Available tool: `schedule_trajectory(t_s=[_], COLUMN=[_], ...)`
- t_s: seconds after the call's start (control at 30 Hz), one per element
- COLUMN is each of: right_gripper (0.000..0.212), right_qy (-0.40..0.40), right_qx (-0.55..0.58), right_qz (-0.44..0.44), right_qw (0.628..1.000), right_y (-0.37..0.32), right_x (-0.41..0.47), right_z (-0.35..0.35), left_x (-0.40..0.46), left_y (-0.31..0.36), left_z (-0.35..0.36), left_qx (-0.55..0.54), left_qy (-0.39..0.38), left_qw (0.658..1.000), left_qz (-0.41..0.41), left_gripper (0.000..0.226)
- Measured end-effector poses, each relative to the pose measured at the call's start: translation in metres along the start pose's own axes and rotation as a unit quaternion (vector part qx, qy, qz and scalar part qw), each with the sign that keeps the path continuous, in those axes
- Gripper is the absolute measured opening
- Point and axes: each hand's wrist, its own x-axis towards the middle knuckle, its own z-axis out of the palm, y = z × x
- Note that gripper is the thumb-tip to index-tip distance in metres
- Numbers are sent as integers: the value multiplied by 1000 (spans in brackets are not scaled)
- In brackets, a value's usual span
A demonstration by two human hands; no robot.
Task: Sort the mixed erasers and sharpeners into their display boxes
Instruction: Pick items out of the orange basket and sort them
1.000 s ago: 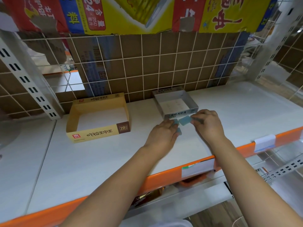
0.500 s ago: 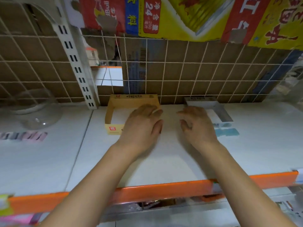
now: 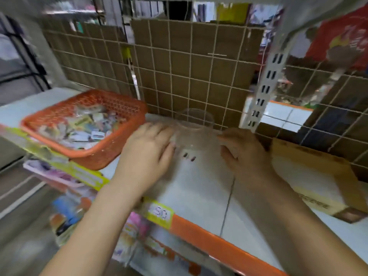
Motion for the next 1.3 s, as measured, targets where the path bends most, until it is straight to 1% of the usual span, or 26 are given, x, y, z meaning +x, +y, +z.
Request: schedule_trajectory(t_s=[0.1,0.2,0.27,0.33,0.4,0.47,0.53,0.6,0.67,0.73,0.83,0.93,1.0,1.1,1.2,1.23,1.3], right_gripper=[33,32,30,31,31,27,26,28,29,27,28,33,41,47,38,32,21], right_qy=[-32,-30,-18,-22,-36,-53,-93,-158,-199,-230,-287,-331,-356,-382,-370,-354,-316], right_qx=[49,73,96,129,143,145,145,137,102,60,19,11,22,36,61,84,130], right_qz=[-29,-58,-86,-86,-87,-116,-120,-93,-77,-80,-79,-107,-118,-111,-87,-68,-37], right_qw=[998,995,992,988,985,981,978,973,972,968,954,937,927,917,923,929,939], right_y=[-36,-67,-89,-112,-133,-150,-168,-184,-198,-209,-214,-212,-209,-204,-201,-199,-192], right_x=[34,69,90,110,128,148,165,181,195,207,216,219,219,221,221,219,215], right_z=[31,65,84,100,114,130,141,152,166,180,196,195,191,188,187,187,190], left_x=[-15,-30,-37,-43,-46,-47,-46,-44,-39,-32,-20,-10,-4,4,10,12,16], left_y=[-55,-105,-137,-169,-196,-218,-234,-246,-254,-260,-267,-273,-273,-269,-267,-267,-265], left_z=[-20,-33,-39,-44,-47,-49,-49,-49,-50,-51,-51,-49,-46,-39,-30,-27,-22], left_qx=[13,25,24,19,11,-1,-12,-17,-31,-54,-46,-23,-25,-33,-32,-33,-23], left_qy=[14,34,32,28,27,24,13,-9,-30,-58,-107,-158,-188,-225,-226,-225,-231], left_qw=[999,996,993,990,988,985,983,983,982,981,977,971,966,960,957,953,941], left_qz=[-43,-84,-113,-136,-151,-168,-181,-185,-183,-178,-177,-178,-177,-163,-179,-200,-246], left_gripper=[40,39,42,46,48,42,38,37,32,33,38,41,41,35,22,25,37])
